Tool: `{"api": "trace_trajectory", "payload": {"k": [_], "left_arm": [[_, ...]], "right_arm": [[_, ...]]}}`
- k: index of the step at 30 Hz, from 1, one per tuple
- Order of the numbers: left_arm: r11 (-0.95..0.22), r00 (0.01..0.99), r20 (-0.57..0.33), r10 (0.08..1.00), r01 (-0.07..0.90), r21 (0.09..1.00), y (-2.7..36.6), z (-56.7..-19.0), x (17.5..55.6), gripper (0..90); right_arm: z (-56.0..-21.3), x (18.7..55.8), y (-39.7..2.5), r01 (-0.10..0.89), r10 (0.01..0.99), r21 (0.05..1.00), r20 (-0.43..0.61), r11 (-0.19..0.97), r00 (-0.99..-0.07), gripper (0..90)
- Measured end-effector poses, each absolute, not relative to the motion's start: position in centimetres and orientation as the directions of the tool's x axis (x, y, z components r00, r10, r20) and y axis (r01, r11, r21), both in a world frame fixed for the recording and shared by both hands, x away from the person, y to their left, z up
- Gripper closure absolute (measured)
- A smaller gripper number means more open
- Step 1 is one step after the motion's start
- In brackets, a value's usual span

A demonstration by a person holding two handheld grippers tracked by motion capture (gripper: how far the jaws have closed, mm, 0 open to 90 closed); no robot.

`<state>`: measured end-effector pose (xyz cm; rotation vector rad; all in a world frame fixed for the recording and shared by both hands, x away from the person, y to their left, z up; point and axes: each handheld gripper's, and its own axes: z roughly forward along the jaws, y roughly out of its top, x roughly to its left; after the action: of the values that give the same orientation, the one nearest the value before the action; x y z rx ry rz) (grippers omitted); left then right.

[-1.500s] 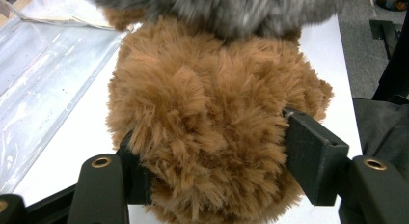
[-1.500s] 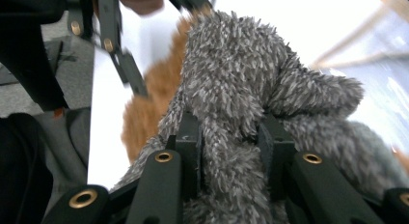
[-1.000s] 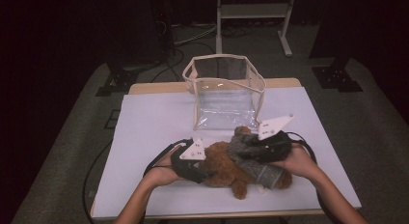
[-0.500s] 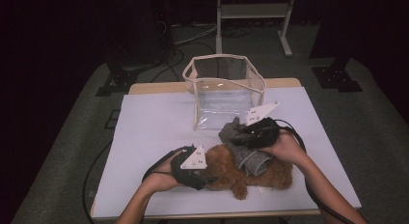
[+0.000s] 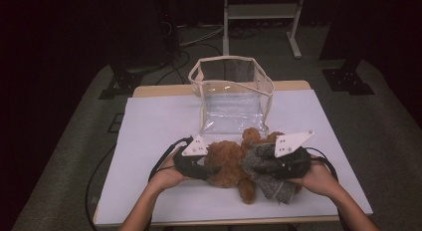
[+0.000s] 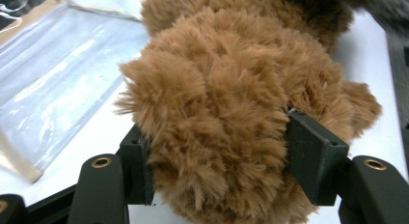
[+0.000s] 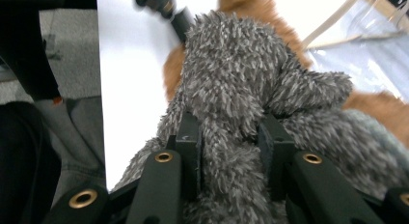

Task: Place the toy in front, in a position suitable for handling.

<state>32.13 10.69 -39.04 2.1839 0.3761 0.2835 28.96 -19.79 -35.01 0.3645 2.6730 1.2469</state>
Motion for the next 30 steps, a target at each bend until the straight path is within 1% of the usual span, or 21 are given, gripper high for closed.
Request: {"api": "trace_trajectory", "payload": {"k": [3, 8, 11, 12, 13, 14, 16, 17, 21, 22, 23, 26, 27, 28, 30], "left_arm": [[-0.568, 0.926, 0.087, 0.367, 0.149, 0.809, 11.1, -38.4, 32.1, 33.1], [-0.561, 0.918, 0.101, 0.384, 0.145, 0.815, 11.9, -38.2, 32.2, 29.7], [-0.549, 0.916, 0.104, 0.388, 0.139, 0.824, 12.2, -38.4, 32.1, 30.4], [-0.549, 0.916, 0.104, 0.388, 0.139, 0.824, 12.2, -38.4, 32.1, 32.6], [-0.559, 0.914, 0.114, 0.389, 0.135, 0.818, 12.2, -38.5, 32.1, 32.6], [-0.560, 0.914, 0.118, 0.389, 0.133, 0.818, 12.1, -38.6, 32.1, 35.6], [-0.558, 0.911, 0.120, 0.394, 0.134, 0.819, 11.6, -38.7, 32.2, 40.1], [-0.563, 0.910, 0.126, 0.394, 0.131, 0.816, 11.4, -38.7, 32.3, 40.6], [-0.591, 0.901, 0.148, 0.408, 0.137, 0.795, 11.1, -38.7, 32.6, 39.2], [-0.591, 0.901, 0.148, 0.408, 0.137, 0.795, 11.1, -38.7, 32.6, 38.4], [-0.582, 0.906, 0.127, 0.403, 0.147, 0.800, 11.5, -38.8, 32.8, 38.0], [-0.579, 0.909, 0.121, 0.400, 0.148, 0.802, 11.8, -38.8, 32.8, 37.7], [-0.576, 0.910, 0.114, 0.398, 0.151, 0.803, 11.8, -38.7, 32.7, 37.6], [-0.574, 0.912, 0.111, 0.395, 0.151, 0.805, 11.9, -38.8, 32.6, 37.6], [-0.577, 0.916, 0.109, 0.385, 0.147, 0.803, 11.9, -38.7, 32.5, 36.9]], "right_arm": [[-36.1, 29.6, -20.4, 0.173, 0.316, 0.764, -0.042, 0.622, -0.948, 67.0], [-36.2, 31.4, -20.8, 0.190, 0.354, 0.779, -0.044, 0.598, -0.934, 67.3], [-35.9, 32.7, -20.3, 0.202, 0.376, 0.774, -0.049, 0.600, -0.925, 67.3], [-35.8, 32.8, -20.1, 0.200, 0.376, 0.773, -0.053, 0.602, -0.925, 67.3], [-35.8, 32.8, -20.1, 0.200, 0.376, 0.773, -0.053, 0.602, -0.925, 67.3], [-35.6, 32.9, -19.7, 0.197, 0.376, 0.774, -0.057, 0.601, -0.925, 67.3], [-35.4, 32.7, -18.2, 0.172, 0.348, 0.778, -0.063, 0.605, -0.935, 67.2], [-35.4, 32.7, -17.2, 0.158, 0.330, 0.777, -0.068, 0.610, -0.942, 67.2], [-36.2, 32.7, -14.1, 0.112, 0.275, 0.756, -0.092, 0.645, -0.957, 67.1], [-36.2, 32.7, -14.1, 0.112, 0.275, 0.756, -0.092, 0.645, -0.957, 67.1], [-36.3, 32.6, -14.1, 0.110, 0.269, 0.756, -0.091, 0.645, -0.959, 67.1], [-36.2, 32.4, -14.7, 0.113, 0.273, 0.749, -0.094, 0.653, -0.957, 67.2], [-36.2, 32.3, -15.9, 0.118, 0.287, 0.745, -0.102, 0.657, -0.952, 67.3], [-36.2, 32.3, -15.9, 0.118, 0.287, 0.745, -0.102, 0.657, -0.952, 67.3], [-35.9, 32.2, -18.1, 0.152, 0.328, 0.766, -0.080, 0.624, -0.941, 67.3]]}}
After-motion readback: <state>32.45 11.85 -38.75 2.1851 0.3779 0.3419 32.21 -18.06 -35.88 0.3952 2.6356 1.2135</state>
